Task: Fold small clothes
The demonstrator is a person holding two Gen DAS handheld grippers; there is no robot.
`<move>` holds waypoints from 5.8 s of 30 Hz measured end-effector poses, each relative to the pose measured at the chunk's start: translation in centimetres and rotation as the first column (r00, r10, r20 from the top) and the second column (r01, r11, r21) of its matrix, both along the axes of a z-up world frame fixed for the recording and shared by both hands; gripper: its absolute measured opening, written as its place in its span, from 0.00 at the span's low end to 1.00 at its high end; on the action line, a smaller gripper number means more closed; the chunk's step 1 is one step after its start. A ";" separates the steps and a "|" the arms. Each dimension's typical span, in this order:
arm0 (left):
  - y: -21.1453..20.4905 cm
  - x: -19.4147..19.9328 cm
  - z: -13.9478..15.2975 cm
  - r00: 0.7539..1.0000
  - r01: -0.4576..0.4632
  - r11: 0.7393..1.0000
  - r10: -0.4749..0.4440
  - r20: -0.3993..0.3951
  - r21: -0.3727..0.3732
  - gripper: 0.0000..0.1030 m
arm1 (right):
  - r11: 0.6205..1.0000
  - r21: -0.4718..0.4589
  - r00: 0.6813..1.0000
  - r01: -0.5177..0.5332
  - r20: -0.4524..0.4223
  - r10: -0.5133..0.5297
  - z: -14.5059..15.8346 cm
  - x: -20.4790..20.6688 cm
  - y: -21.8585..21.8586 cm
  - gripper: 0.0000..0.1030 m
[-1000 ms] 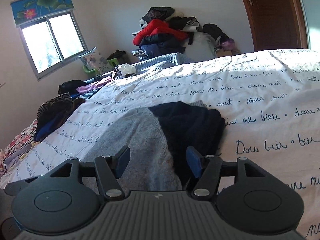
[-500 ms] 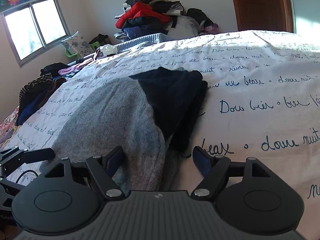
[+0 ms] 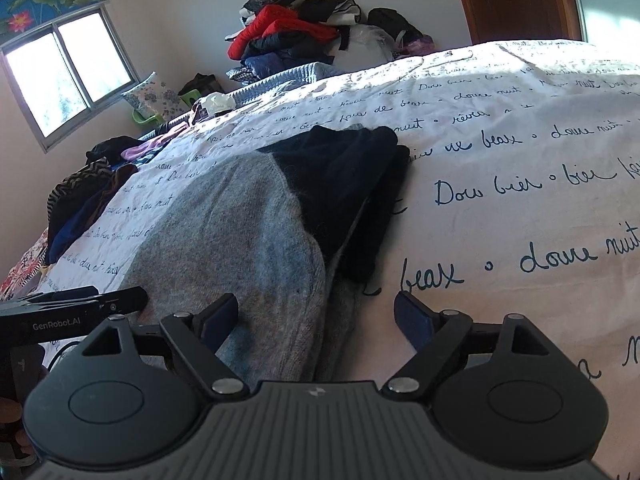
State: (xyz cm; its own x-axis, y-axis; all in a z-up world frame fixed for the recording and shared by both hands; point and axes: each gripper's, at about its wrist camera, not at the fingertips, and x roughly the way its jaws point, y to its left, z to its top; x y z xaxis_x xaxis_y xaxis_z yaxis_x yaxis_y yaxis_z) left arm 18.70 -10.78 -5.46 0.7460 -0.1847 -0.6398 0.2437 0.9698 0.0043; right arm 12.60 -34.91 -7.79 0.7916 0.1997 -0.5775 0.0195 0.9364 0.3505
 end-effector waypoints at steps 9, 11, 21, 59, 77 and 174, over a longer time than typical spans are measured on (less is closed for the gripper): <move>-0.3 0.1 0.1 1.000 0.013 1.000 -0.013 0.003 0.013 0.91 | 0.998 0.063 1.000 0.000 -0.002 0.000 -0.2 0.6 -1.0 0.84; -0.5 0.3 0.1 1.000 0.018 1.000 -0.018 0.002 0.017 0.92 | 0.997 0.079 1.000 -0.004 -0.003 0.004 -0.2 1.0 -1.3 0.84; -0.5 5.7 0.3 0.989 0.122 0.982 -0.132 -0.061 -0.145 0.92 | 0.969 0.231 0.996 -0.088 0.020 0.086 -0.8 5.8 -2.9 0.90; -8.9 2.9 0.7 0.921 0.330 0.887 -0.378 -0.098 -0.322 0.48 | 0.988 0.145 0.994 0.061 -0.098 -0.047 1.5 10.8 -13.5 0.67; -2.7 -1.6 1.3 0.925 0.267 0.837 -0.362 -0.116 -0.478 0.11 | 0.891 0.443 0.995 -0.098 0.011 0.104 -0.2 -3.3 -11.2 0.10; -2.4 -12.5 -3.0 0.999 0.025 1.000 -0.026 0.021 0.009 1.00 | 0.924 -0.348 0.987 0.158 0.024 -0.159 -2.2 -13.1 3.2 1.00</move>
State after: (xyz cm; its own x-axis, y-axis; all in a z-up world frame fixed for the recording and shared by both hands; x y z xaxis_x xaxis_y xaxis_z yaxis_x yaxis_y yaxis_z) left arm 6.22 -13.18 -8.49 0.7542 -0.1985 -0.6259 0.2681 0.9632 0.0177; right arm -0.51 -31.68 -9.95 0.7936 -0.1422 -0.5916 0.1786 0.9839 0.0031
